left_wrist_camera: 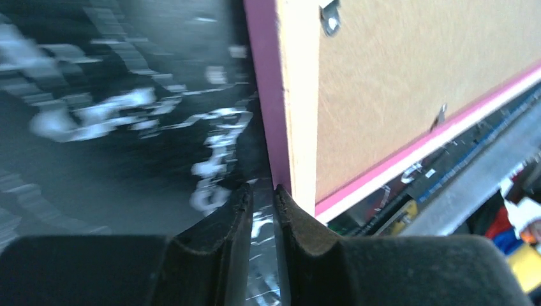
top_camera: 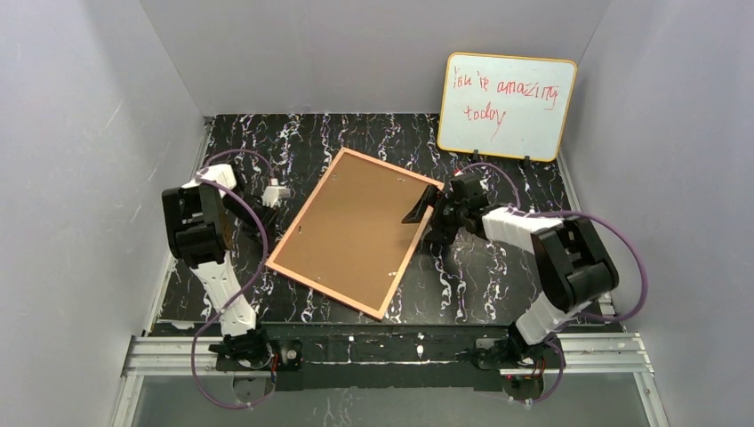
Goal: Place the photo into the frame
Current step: Adjust the photo frame at the center of the board.
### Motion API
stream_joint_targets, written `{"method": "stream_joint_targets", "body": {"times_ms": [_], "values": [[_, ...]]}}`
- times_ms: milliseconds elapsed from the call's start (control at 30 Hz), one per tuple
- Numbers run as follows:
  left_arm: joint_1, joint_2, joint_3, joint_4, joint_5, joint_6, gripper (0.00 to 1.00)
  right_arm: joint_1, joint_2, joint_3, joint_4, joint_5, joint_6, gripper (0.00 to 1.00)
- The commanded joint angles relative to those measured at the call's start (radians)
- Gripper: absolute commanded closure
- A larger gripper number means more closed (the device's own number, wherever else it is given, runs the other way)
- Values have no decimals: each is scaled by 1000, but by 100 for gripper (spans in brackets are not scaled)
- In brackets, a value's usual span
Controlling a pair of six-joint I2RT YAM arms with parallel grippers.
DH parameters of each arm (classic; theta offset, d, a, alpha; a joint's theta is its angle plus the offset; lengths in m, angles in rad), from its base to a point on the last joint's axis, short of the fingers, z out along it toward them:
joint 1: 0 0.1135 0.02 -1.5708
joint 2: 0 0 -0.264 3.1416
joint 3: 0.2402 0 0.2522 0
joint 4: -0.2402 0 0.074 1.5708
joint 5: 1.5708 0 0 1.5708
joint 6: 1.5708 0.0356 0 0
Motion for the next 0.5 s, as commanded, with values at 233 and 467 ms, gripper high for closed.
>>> {"method": "stream_joint_targets", "body": {"times_ms": [233, 467], "values": [[-130, -61, -182, -69, 104, 140, 81, -100, 190, 190, 39, -40, -37, 1], [-165, -124, -218, -186, 178, 244, 80, -114, 230, 353, -114, 31, -96, 1]]}}
